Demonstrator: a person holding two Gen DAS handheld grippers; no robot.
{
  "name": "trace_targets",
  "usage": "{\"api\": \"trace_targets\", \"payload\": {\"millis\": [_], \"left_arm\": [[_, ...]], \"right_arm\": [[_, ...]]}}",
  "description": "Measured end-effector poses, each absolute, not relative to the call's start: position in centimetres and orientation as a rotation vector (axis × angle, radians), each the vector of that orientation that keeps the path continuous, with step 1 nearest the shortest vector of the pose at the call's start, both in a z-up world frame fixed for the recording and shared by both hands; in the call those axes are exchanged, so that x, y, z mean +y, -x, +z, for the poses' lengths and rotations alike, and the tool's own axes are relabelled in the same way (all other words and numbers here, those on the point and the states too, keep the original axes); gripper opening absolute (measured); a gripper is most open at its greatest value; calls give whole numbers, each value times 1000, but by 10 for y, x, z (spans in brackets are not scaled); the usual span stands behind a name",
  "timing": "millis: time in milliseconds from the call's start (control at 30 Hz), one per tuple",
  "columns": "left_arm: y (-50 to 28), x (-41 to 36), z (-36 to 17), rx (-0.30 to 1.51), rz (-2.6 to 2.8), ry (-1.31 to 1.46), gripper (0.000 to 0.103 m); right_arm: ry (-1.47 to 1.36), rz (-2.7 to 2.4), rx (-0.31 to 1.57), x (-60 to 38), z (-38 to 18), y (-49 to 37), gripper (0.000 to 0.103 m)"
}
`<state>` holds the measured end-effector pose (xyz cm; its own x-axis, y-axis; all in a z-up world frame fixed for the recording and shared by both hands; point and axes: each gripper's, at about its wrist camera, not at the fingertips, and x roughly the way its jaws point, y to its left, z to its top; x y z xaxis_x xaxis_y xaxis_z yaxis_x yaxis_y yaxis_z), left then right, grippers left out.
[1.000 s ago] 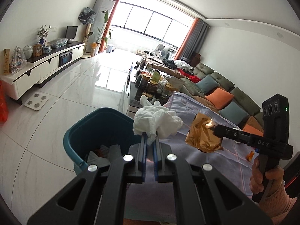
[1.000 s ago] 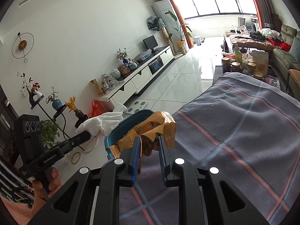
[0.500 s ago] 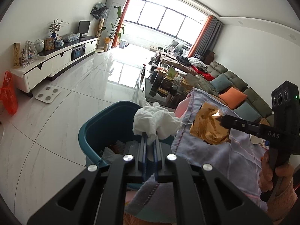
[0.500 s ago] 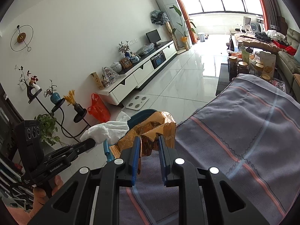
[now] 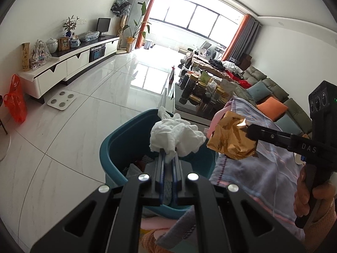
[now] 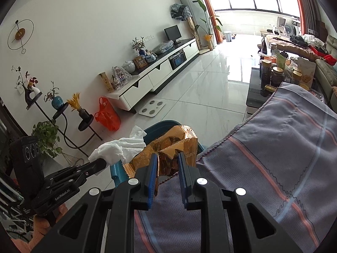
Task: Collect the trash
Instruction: 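Open both grippers to drop the tissue and gold foil into the bin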
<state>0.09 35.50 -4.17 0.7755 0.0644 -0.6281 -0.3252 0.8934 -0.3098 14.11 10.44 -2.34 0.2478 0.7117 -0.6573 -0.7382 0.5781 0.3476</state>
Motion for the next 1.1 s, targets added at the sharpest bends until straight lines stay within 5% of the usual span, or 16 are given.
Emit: {"api": "trace_targets", "payload": {"millis": [633, 1100], "left_arm": [[-27, 369, -74, 729, 244, 432, 8], [-40, 369, -91, 761, 234, 488, 22]], "right_arm": [[92, 957, 992, 151, -54, -155, 25], [60, 950, 995, 139, -56, -154, 33]]}}
